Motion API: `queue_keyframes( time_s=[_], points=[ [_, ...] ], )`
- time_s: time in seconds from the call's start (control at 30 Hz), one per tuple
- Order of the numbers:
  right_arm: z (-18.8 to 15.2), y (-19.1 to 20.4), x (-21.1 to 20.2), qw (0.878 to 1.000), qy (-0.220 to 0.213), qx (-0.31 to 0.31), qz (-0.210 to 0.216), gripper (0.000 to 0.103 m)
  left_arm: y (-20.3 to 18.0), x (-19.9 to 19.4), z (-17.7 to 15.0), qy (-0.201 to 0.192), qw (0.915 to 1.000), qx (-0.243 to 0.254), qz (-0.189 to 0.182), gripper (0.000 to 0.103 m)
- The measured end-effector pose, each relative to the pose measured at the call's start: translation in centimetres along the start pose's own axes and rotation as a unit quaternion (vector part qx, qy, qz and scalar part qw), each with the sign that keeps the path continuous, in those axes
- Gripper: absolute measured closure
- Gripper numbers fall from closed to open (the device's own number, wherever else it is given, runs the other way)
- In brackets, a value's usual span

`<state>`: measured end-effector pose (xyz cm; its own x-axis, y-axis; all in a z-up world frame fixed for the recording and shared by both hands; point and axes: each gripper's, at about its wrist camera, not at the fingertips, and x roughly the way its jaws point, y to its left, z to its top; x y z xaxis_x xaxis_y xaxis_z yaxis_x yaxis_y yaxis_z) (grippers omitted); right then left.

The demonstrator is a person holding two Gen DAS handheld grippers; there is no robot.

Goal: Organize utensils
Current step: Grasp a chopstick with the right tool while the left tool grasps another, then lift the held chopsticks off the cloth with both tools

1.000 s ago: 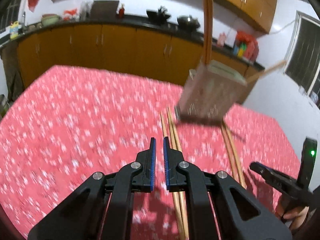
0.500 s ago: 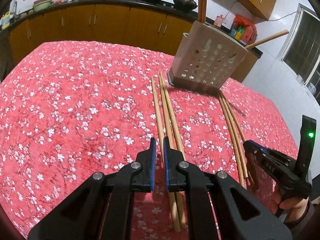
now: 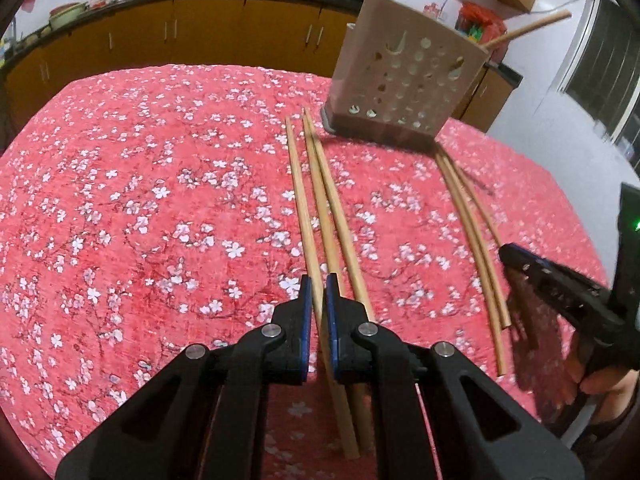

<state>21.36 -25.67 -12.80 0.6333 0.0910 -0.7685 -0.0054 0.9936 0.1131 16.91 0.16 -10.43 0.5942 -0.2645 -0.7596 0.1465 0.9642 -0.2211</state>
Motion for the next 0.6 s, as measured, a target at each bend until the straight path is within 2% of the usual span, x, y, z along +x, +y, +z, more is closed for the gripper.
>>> queue_keyframes(
  time_s=[0.33,0.6],
  points=[
    [-0.6,0.3,-0.6,1.000,0.001,0.001,0.003,0.094,-1.0,1.0,0.6,-0.010,0.9976,0.046,0.050,0.095],
    [0.5,-0.7,0.0,1.000,-0.010,0.006,-0.012,0.095,3.2,1.8,3.3,-0.010,0.9962,0.003,0.086,0.096]
  ],
)
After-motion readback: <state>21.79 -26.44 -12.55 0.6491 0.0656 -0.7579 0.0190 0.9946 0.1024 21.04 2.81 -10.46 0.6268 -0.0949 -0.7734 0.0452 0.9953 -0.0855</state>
